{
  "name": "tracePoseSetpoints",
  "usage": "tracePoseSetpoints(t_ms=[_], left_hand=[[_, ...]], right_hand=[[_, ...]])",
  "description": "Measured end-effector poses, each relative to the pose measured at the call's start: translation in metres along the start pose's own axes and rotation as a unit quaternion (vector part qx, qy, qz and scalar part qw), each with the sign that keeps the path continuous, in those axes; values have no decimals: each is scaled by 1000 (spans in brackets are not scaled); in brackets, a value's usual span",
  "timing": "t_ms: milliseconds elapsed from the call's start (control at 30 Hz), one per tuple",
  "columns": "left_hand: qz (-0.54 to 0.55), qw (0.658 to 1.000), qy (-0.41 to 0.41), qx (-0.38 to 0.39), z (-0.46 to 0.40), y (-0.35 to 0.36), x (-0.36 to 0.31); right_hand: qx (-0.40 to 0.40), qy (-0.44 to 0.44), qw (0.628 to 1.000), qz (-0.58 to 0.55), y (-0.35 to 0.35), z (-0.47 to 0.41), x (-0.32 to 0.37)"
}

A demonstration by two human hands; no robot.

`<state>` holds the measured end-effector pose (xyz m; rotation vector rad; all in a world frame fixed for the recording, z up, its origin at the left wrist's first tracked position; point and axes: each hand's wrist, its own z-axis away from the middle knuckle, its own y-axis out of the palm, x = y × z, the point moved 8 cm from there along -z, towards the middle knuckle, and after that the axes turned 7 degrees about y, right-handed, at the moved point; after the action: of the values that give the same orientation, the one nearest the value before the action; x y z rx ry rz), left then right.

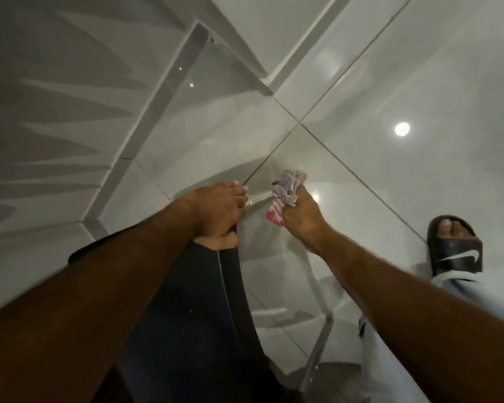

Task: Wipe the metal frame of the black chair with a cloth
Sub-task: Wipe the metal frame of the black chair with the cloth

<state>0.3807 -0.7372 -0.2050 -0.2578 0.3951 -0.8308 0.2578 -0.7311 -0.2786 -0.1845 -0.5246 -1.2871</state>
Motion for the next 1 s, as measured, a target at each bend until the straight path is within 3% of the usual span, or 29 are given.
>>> tracePoseSetpoints(t_ms=[133, 200, 233, 300, 367, 433, 500, 533, 567, 667, 767, 900, 933, 1000], left_hand=[[31, 999, -7, 2, 4, -5, 3], [30, 999, -1, -14, 4, -8, 2], [40, 999, 5, -28, 5, -10, 1], [59, 996, 19, -64, 7, -17, 0], [60, 993, 31, -94, 7, -18, -1], [63, 993, 27, -93, 7, -13, 2], [58, 994, 20, -86, 6, -7, 5], [54, 994, 19, -95, 7, -7, 7], [49, 993, 17, -106, 9, -9, 7], [46, 995, -1, -88, 10, -5, 9], [55, 995, -20, -79, 9, -2, 10], [62, 995, -21, -81, 11, -2, 12], [69, 994, -23, -83, 11, 0, 13], [96, 990, -35, -93, 12, 3, 16]], right_hand=[[-4, -49, 995, 88, 23, -10, -2], [11, -113, 982, 148, 44, -7, 4], [14, -145, 982, 120, 55, -5, 10], [58, -187, 979, -62, 73, -5, 10], [78, -250, 964, -38, 92, -3, 9], [85, -245, 965, -30, 103, -13, 3], [41, -165, 982, -79, 92, -38, -14], [25, -175, 984, -11, 90, -52, -18], [-4, -201, 971, 127, 92, -62, -20], [25, -105, 961, 254, 93, -104, -42], [43, -108, 961, 249, 94, -99, -34], [14, -124, 988, 92, 103, -64, -35], [33, -132, 985, 105, 112, -57, -39], [-6, -163, 982, 96, 111, -52, -28]])
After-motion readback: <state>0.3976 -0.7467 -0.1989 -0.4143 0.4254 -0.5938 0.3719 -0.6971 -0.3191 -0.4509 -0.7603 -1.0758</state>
